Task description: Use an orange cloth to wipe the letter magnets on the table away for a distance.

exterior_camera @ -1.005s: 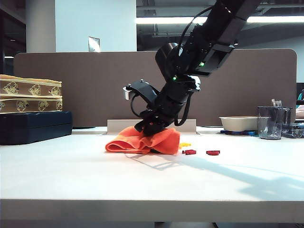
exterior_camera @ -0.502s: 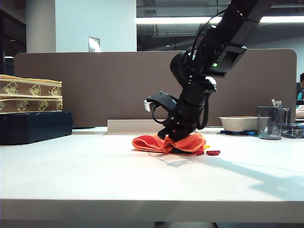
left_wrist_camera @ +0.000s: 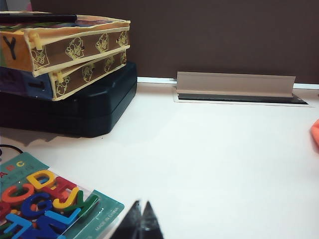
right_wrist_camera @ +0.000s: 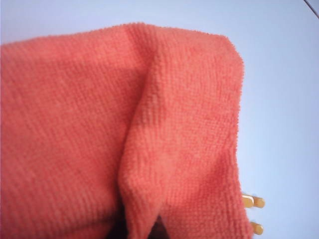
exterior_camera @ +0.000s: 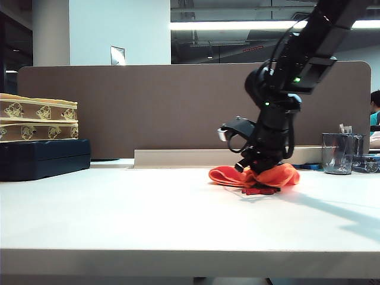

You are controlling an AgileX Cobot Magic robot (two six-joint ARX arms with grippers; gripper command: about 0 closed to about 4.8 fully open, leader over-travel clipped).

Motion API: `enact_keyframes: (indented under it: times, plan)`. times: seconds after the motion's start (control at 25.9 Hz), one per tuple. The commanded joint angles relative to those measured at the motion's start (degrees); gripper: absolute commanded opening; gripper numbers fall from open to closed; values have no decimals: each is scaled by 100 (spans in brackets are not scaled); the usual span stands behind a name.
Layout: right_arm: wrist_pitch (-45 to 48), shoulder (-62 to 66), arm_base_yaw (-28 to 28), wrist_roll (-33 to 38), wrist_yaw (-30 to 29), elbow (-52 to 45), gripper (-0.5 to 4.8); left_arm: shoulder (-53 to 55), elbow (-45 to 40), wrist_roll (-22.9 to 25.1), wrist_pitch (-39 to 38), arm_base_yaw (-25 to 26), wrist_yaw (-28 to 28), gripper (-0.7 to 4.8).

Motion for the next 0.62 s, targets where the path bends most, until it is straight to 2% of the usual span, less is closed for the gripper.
enact_keyframes:
  times: [0.04, 0.62]
  plan:
    - [-404, 61, -245, -15, 157, -50, -1, 2, 13, 4, 52, -2, 20, -2]
    - [-400, 61, -1617, 48, 114, -50, -1, 2, 11, 7, 46, -2, 20, -3]
